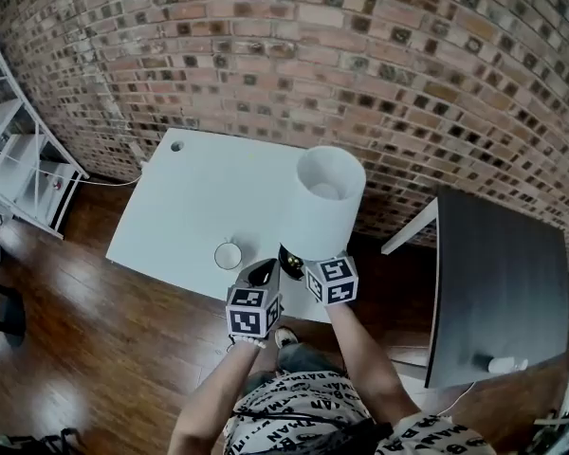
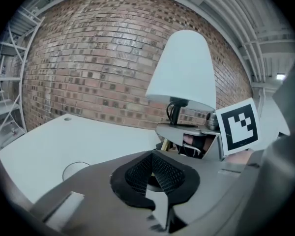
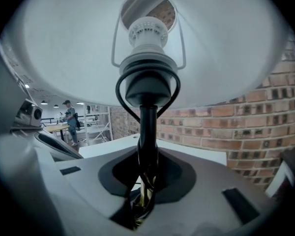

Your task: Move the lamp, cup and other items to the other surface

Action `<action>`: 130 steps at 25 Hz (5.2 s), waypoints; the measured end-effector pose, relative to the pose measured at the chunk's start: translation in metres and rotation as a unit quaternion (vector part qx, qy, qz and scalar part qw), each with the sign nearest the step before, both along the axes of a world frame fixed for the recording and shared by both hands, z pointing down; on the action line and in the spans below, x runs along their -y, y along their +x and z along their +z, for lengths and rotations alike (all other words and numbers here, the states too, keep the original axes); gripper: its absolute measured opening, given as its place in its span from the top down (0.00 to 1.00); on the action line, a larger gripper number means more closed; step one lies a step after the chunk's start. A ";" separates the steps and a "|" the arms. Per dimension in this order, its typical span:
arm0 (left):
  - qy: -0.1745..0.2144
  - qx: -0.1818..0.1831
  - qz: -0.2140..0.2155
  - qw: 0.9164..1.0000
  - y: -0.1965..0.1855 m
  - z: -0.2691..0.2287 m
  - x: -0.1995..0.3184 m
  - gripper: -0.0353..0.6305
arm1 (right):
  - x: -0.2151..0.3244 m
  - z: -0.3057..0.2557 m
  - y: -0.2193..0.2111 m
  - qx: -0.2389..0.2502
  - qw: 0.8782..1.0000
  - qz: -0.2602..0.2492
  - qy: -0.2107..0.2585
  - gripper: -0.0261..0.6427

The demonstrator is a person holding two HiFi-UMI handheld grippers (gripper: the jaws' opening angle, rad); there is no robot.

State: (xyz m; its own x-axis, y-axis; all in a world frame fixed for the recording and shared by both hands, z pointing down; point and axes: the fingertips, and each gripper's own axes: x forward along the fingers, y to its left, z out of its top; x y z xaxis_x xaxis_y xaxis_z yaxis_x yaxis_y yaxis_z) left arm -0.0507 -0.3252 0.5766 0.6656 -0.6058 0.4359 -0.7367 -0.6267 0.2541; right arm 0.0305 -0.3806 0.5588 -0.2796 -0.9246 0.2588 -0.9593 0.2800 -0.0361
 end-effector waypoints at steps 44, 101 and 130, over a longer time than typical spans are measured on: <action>-0.009 0.014 0.509 0.861 0.467 0.023 -0.433 0.95 | -0.560 0.002 0.507 -0.012 0.838 0.545 0.006 0.85; -0.032 0.016 0.487 0.872 0.464 0.032 -0.419 0.95 | -0.619 0.047 0.467 0.062 0.775 0.623 -0.086 0.60; -0.012 -0.024 0.280 0.960 0.187 0.004 -0.294 0.95 | -0.415 0.037 0.196 0.083 0.923 0.360 -0.109 0.40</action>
State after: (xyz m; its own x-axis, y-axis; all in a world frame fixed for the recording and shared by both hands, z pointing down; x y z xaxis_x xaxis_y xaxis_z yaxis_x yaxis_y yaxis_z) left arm 0.1365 -0.0316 0.5806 0.9035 -0.1368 0.4061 -0.2728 -0.9144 0.2989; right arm 0.2269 0.0343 0.5959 0.3355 -0.8171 0.4688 -0.8698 -0.4598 -0.1791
